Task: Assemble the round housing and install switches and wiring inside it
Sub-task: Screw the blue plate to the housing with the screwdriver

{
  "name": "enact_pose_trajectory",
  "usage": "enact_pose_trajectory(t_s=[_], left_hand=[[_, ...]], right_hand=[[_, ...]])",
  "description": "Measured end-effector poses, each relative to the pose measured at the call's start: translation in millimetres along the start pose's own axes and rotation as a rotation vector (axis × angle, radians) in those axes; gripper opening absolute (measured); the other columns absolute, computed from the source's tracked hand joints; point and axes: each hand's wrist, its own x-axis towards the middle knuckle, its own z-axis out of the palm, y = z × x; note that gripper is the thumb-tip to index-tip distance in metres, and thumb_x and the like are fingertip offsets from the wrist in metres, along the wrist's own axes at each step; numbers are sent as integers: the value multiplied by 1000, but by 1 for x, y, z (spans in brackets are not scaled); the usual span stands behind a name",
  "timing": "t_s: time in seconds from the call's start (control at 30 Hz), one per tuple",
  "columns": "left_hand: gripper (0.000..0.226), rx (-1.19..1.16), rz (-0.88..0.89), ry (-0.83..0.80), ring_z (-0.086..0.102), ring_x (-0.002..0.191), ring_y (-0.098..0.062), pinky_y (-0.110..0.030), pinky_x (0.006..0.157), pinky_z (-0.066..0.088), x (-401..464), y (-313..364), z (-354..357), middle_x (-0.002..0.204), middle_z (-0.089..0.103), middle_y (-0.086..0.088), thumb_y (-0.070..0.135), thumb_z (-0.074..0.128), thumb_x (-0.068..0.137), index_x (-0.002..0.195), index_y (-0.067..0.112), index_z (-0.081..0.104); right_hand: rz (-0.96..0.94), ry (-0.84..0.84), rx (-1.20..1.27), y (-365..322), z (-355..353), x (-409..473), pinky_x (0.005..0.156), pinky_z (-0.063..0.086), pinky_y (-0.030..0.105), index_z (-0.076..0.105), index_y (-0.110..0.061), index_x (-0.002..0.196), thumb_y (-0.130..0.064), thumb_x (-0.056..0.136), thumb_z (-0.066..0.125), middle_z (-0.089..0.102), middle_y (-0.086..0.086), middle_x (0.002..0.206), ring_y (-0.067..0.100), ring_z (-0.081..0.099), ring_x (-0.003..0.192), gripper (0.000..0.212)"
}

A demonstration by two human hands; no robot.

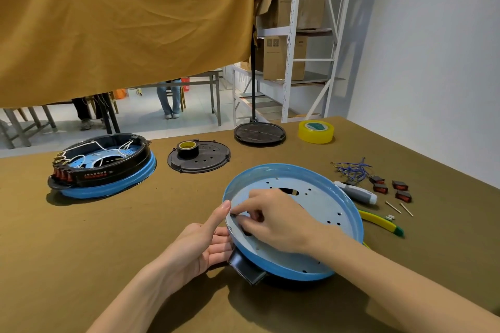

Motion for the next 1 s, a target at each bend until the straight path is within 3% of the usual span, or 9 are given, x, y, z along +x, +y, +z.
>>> enact_pose_trajectory(t_s=[0.13, 0.27, 0.4, 0.43, 0.5, 0.57, 0.8, 0.9, 1.0], left_hand=[[96, 12, 9, 31, 77, 73, -23, -29, 60, 61, 2, -1, 0, 90, 77, -18, 67, 82, 61, 119, -6, 62], [97, 30, 13, 37, 78, 86, -28, -31, 65, 62, 1, 0, 1, 101, 78, -22, 68, 81, 59, 120, -5, 63], [95, 44, 25, 25, 78, 81, -25, -30, 64, 62, 0, -2, 0, 95, 78, -19, 69, 79, 62, 118, -5, 63], [95, 44, 28, 28, 77, 76, -24, -29, 62, 61, 1, -2, 0, 91, 78, -18, 69, 79, 62, 117, -6, 64], [96, 46, 28, 42, 76, 69, -22, -27, 57, 59, 3, -3, 0, 86, 78, -17, 71, 79, 61, 116, -6, 65], [98, 44, 17, 51, 75, 66, -22, -26, 55, 59, 4, -3, 0, 83, 77, -16, 71, 80, 59, 116, -6, 65], [102, 60, 7, 58, 76, 68, -21, -26, 56, 59, 7, -4, -2, 83, 78, -14, 74, 82, 56, 118, -6, 65], [102, 69, 9, 52, 78, 77, -23, -28, 61, 60, 7, -4, -3, 92, 79, -17, 75, 82, 56, 118, -4, 65], [103, 73, 6, 65, 76, 70, -21, -27, 58, 59, 8, -4, -3, 85, 78, -14, 76, 81, 57, 118, -5, 65]], right_hand=[[-92, -37, -176, -4, 0, 0, 66, 26, 27, 77, -32, 118, -40, 104, 52, 63, -6, 80, 11, 52, 74, 30], [-129, -35, -251, -6, -2, 2, 70, 34, 32, 76, -33, 119, -41, 105, 49, 67, -4, 82, 13, 55, 74, 32], [-60, -39, -116, -6, -2, 0, 61, 30, 13, 79, -30, 112, -39, 101, 58, 66, -13, 76, 7, 51, 66, 26], [-1, -40, -30, -5, -3, 3, 60, 35, 13, 81, -29, 106, -37, 99, 62, 66, -15, 73, 7, 52, 64, 22], [94, -64, 125, -2, -8, 12, 59, 46, 26, 83, -25, 96, -33, 95, 70, 68, -8, 70, 10, 56, 63, 15], [85, -98, 104, -2, -11, 21, 61, 48, 31, 83, -21, 95, -32, 93, 74, 70, -3, 74, 13, 59, 67, 14], [40, -201, -33, 0, -12, 30, 63, 40, 21, 75, -23, 98, -42, 96, 68, 61, -13, 79, 4, 55, 71, 20], [35, -229, 40, 3, -14, 29, 67, 42, 20, 75, -23, 108, -35, 95, 70, 65, -10, 85, 5, 57, 78, 19], [21, -249, 39, 4, -17, 30, 71, 48, 24, 78, -23, 104, -33, 95, 72, 67, -10, 89, 7, 59, 85, 15]])
